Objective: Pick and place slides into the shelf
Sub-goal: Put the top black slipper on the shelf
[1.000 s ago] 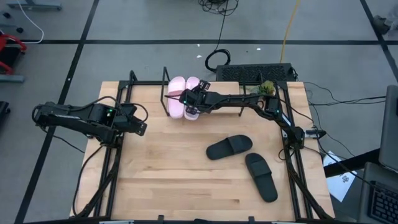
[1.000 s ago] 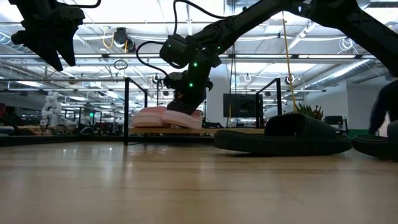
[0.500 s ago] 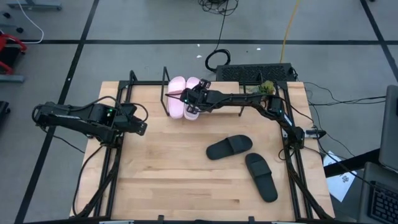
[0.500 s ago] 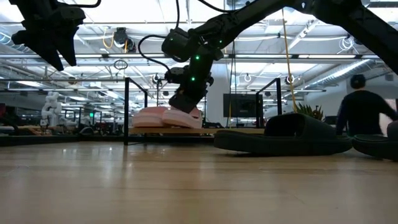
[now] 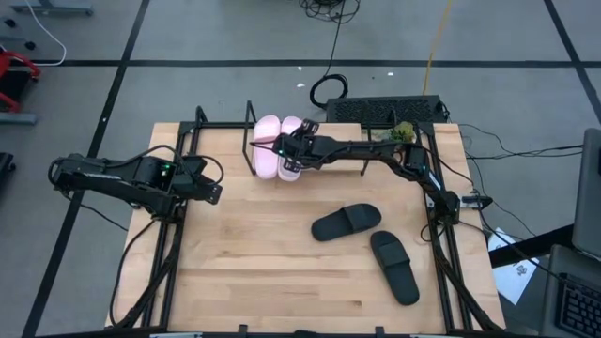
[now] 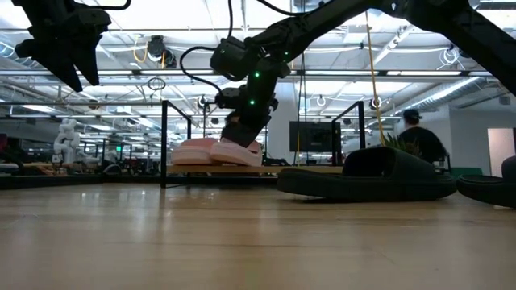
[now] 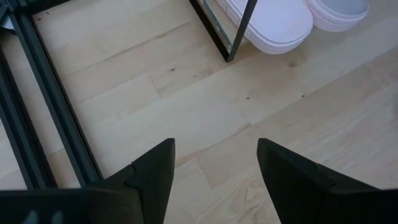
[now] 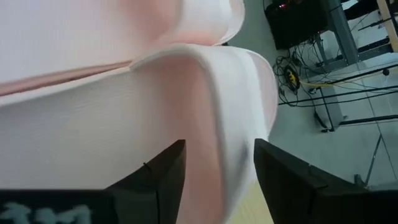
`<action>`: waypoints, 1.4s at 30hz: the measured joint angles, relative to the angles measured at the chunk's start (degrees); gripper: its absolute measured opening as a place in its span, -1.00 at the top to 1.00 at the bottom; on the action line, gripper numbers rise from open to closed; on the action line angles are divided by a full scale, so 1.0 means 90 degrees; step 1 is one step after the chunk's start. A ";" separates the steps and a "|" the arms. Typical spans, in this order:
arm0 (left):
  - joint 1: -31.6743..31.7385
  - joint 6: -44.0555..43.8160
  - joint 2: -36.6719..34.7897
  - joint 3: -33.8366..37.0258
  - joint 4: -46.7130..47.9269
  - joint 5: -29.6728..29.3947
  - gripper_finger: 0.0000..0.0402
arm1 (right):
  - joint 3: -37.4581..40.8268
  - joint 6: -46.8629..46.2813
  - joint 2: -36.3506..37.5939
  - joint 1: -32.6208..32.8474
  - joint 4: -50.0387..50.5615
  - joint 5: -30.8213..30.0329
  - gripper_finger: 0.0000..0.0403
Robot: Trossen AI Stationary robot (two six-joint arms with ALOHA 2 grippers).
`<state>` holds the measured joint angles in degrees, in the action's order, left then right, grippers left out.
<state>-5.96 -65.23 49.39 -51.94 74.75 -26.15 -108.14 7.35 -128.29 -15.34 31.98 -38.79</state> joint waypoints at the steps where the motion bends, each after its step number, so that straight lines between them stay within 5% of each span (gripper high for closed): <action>1: 0.0001 0.0000 0.0000 0.0000 -0.0001 0.0000 -0.13 | -0.0002 0.0000 0.0000 -0.0005 -0.0004 -0.0008 0.10; 28: 0.0000 -0.0119 0.0000 0.0000 -0.0003 -0.0009 -0.13 | -0.0014 0.0308 0.0121 0.0089 0.0133 -0.0181 0.10; 42: -0.0002 0.0477 0.0016 0.0002 -0.0467 0.0199 -0.13 | -0.0014 -0.0531 0.1168 0.0424 0.1460 -0.0174 0.10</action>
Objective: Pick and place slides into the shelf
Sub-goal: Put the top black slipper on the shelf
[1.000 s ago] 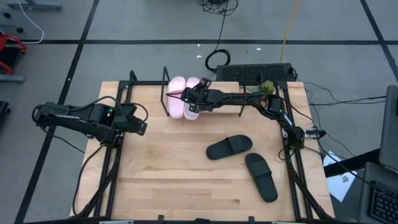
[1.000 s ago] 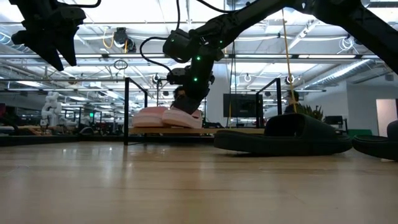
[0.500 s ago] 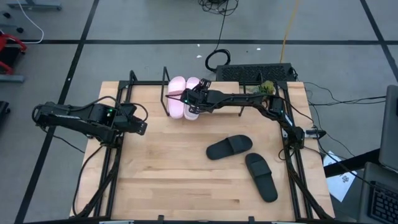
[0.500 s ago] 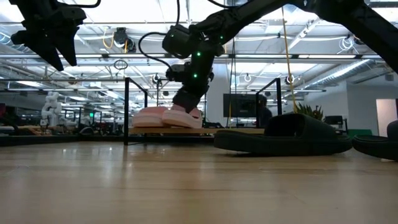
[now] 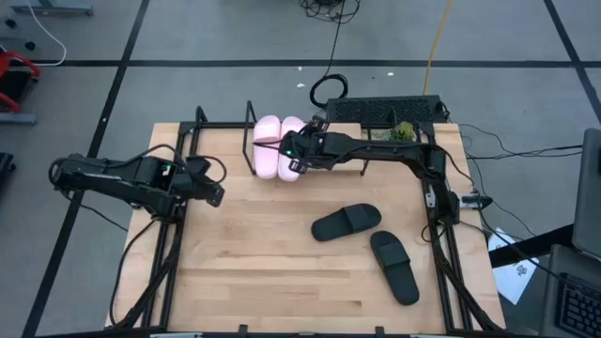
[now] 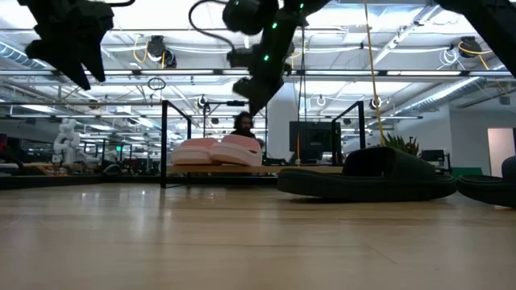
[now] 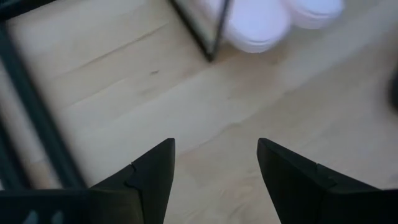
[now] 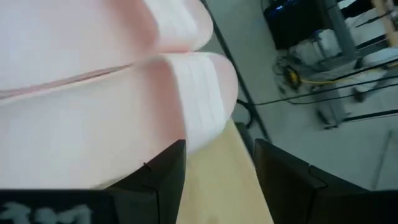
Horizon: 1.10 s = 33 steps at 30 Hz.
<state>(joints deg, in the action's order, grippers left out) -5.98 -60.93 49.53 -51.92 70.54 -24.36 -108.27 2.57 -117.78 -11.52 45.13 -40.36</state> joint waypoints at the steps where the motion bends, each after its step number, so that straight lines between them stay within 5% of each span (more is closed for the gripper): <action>1: -0.0018 0.0186 0.0006 0.0000 -0.0164 0.0087 -0.13 | 0.0000 -0.0056 0.0086 0.0053 0.0130 -0.0004 0.10; 15: -0.0017 0.2958 0.0527 0.0000 -0.2935 0.1335 -0.13 | 0.0002 -0.0994 0.1482 0.0625 0.1326 -0.0011 0.10; 26: -0.0017 0.3501 0.2586 0.0000 -0.5894 0.2732 -0.13 | 0.0002 -0.3242 0.2483 0.0960 0.4859 0.0650 0.10; 33: -0.0017 0.3048 0.4141 -0.0021 -0.8781 0.3423 -0.13 | 0.0757 -0.3569 0.3347 0.1094 0.4636 0.1495 0.10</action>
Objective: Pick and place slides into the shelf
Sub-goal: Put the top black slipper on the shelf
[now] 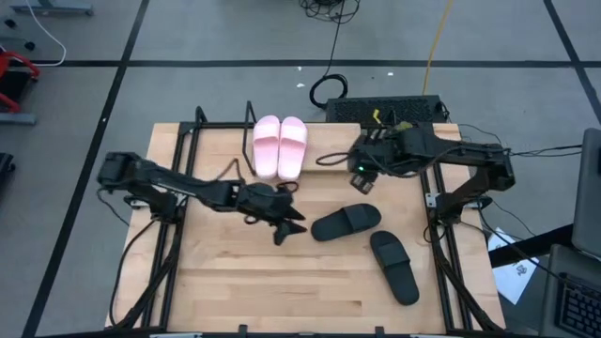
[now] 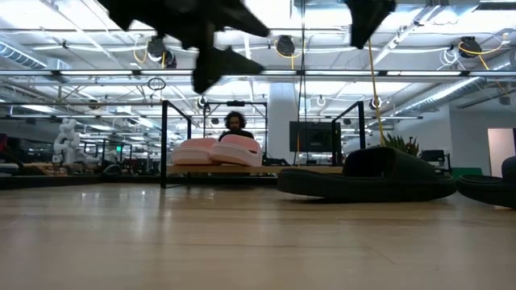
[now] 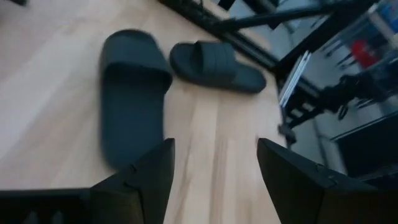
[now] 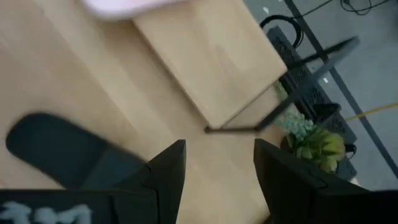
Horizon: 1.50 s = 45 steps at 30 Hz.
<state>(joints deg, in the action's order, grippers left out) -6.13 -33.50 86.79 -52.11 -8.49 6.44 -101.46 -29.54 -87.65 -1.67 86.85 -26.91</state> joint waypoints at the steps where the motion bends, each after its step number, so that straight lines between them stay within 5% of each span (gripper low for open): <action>1: 0.0000 -0.0075 0.0250 -0.0098 -0.0206 0.0002 -0.13 | 0.0185 -0.0047 0.0156 0.0011 0.0004 0.0020 0.10; 10: -0.0007 0.0623 0.2442 -0.2341 0.0345 0.0211 -0.13 | 0.2176 -0.0673 0.1339 0.0076 -0.1061 0.0023 0.10; 17: 0.0012 0.1702 0.3486 -0.3765 0.1688 -0.0483 -0.13 | 0.3285 -0.0932 0.2205 0.0073 -0.1762 0.0006 0.10; 24: 0.0097 0.2365 0.3638 -0.3836 0.1795 -0.1969 -0.13 | 0.3891 -0.0798 0.2964 0.0073 -0.2860 -0.0001 0.10; 45: 0.0384 0.2509 0.4187 -0.3839 0.1078 -0.2121 -0.13 | 0.4115 -0.0061 0.3509 0.0073 -0.4222 0.0006 0.10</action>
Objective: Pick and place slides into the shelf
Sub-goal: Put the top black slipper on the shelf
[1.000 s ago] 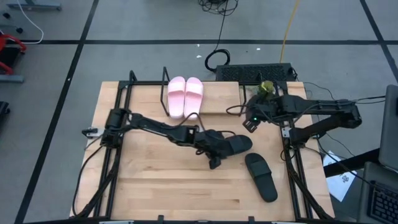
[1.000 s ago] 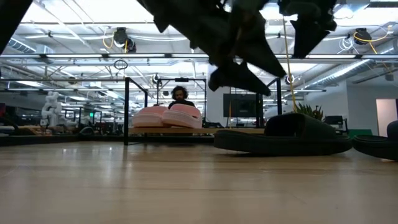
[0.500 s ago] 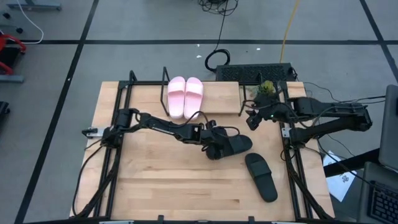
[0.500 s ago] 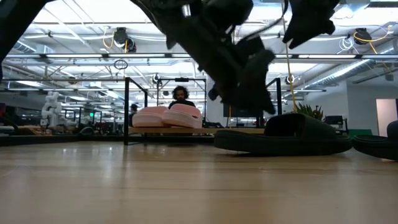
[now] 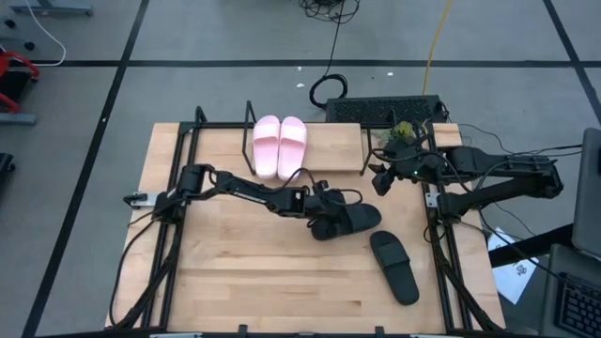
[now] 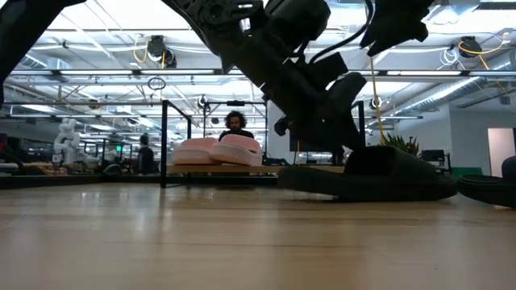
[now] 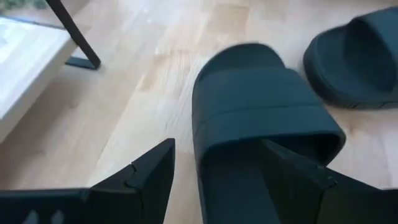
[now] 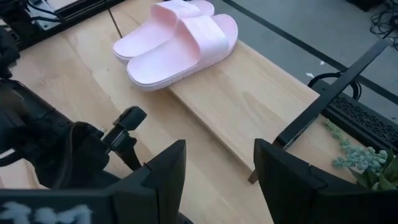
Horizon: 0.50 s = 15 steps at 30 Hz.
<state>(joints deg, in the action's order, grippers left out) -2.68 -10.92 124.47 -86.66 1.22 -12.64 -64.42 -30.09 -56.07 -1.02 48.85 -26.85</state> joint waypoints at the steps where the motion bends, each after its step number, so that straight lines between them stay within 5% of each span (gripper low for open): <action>1: 0.0000 0.0000 0.0013 -0.0004 -0.0005 -0.0002 -0.13 | 0.0000 0.0038 0.0001 0.0000 -0.0019 0.0000 0.10; 15: 0.0005 0.0027 0.0107 0.0001 -0.0266 0.0069 -0.13 | 0.0000 0.0139 0.0005 0.0000 -0.0118 -0.0022 0.10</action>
<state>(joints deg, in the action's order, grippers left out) -2.63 -10.68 125.43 -86.65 -1.17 -12.02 -64.42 -28.84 -56.03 -1.02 47.79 -27.05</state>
